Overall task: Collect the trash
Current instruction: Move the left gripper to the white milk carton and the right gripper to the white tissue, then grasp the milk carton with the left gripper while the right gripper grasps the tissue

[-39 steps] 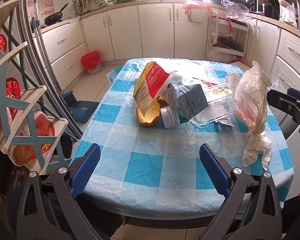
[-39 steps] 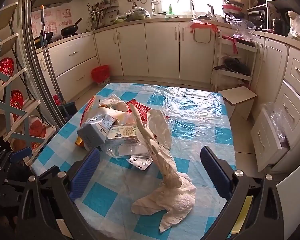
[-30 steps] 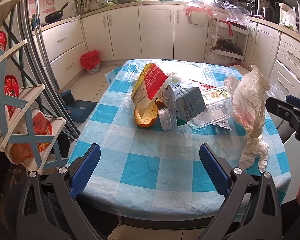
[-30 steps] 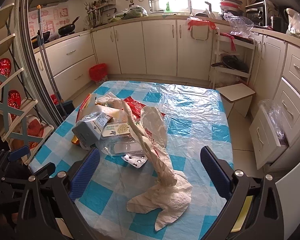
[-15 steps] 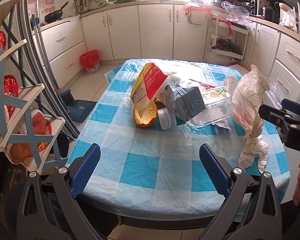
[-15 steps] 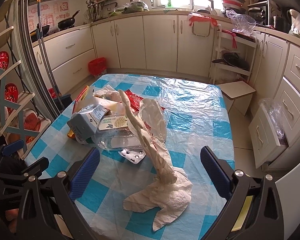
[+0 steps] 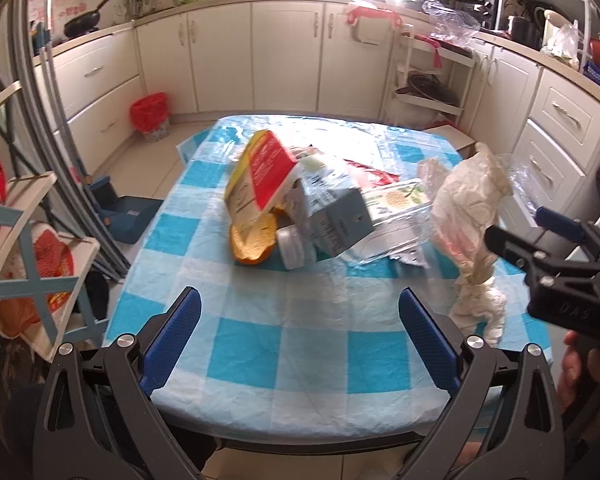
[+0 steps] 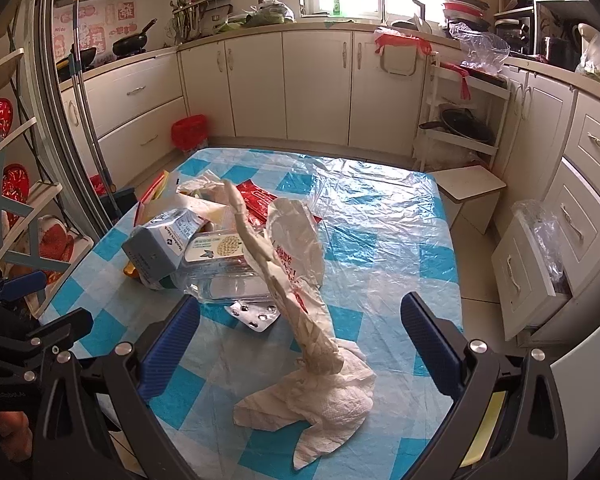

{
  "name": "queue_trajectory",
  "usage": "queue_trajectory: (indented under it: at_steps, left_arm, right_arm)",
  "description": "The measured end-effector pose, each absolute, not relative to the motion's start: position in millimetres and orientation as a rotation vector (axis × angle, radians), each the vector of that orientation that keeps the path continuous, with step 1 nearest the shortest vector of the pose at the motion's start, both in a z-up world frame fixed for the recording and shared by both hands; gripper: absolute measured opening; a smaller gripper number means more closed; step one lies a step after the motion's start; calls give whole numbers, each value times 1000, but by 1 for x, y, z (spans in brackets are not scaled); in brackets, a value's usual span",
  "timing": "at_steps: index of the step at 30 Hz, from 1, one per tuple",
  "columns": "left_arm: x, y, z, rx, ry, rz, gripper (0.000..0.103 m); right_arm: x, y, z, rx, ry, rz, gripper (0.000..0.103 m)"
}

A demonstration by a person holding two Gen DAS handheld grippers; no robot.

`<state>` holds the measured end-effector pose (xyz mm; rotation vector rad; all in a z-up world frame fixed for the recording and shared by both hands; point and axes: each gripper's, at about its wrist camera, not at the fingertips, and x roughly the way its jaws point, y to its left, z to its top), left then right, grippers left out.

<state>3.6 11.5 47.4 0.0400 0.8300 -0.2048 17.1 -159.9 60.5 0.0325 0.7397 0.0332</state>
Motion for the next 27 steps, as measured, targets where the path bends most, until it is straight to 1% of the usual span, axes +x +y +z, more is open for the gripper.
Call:
queue_trajectory:
  at_steps: [2, 9, 12, 17, 18, 20, 21, 22, 23, 24, 25, 26, 27]
  left_arm:
    - [12, 9, 49, 15, 846, -219, 95]
    - [55, 14, 38, -199, 960, -252, 95]
    - [68, 13, 36, -225, 965, -243, 95]
    - [91, 2, 29, -235, 1006, -231, 95]
    - [96, 1, 27, -242, 1017, -222, 94]
    - [103, 0, 24, -256, 1034, -204, 90]
    - [107, 0, 20, -267, 1047, -201, 85]
    - [109, 1, 18, -279, 1054, -195, 78]
    - [111, 2, 15, -291, 1060, -190, 75]
    - [114, 3, 11, -304, 1071, -191, 66]
    - [116, 5, 8, -322, 1081, -199, 58]
    - [119, 5, 6, -330, 1088, -199, 55]
    - [119, 5, 6, -320, 1081, -191, 55]
  right_arm:
    - [18, -161, 61, 15, 736, 25, 97]
    - [22, -170, 52, 12, 771, 14, 97]
    - [25, -174, 49, 49, 799, 32, 97]
    - [27, -178, 43, 60, 791, 36, 96]
    - [28, -178, 43, 62, 798, 38, 96]
    - [29, -179, 40, 69, 808, 37, 96]
    - [30, -180, 39, 74, 807, 39, 95]
    - [31, -181, 39, 80, 808, 43, 94]
    - [31, -182, 38, 84, 805, 45, 92]
    - [32, -183, 38, 85, 801, 45, 85]
    - [33, -184, 38, 90, 806, 49, 82]
    - [34, -184, 37, 95, 813, 54, 77]
    - [35, -184, 37, 101, 814, 62, 73]
